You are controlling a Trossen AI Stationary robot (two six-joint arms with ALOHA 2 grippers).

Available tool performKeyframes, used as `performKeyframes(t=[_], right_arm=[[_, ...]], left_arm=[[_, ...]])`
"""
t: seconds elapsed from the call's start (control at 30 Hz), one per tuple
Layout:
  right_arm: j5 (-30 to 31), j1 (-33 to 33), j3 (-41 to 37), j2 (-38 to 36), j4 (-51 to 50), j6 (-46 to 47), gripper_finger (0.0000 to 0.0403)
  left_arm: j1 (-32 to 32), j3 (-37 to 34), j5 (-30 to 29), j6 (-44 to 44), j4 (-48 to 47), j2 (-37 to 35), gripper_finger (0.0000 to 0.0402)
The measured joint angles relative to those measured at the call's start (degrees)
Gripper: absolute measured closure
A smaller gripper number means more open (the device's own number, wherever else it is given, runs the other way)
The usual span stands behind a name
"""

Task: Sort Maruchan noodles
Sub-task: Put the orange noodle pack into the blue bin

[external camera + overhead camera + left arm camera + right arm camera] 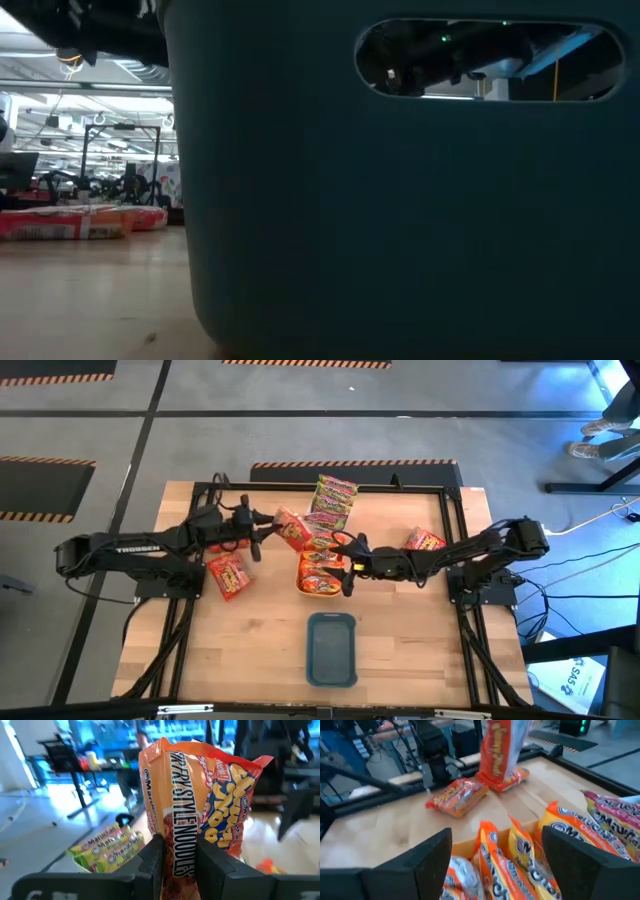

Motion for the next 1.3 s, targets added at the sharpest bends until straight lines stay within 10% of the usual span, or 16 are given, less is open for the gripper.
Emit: performKeyframes(t=[0.23,0.8,1.3], right_arm=[[1.1,0.0,0.0,3.3,9.0,-1.4,0.0114],[8.5,-1.3,0.5,9.4,25.9,-3.3,0.0114],[-1.8,-6.9,10.4,13.1,25.1,-10.4,0.0114]], left_arm=[[0.0,-5.9,-3.0,-2.0,14.6,0.0,0.0319],[-0.1,-6.1,-3.5,-2.2,15.1,0.0,0.0319],[-1.3,-6.1,-3.9,-4.6,15.2,0.0,0.0319]])
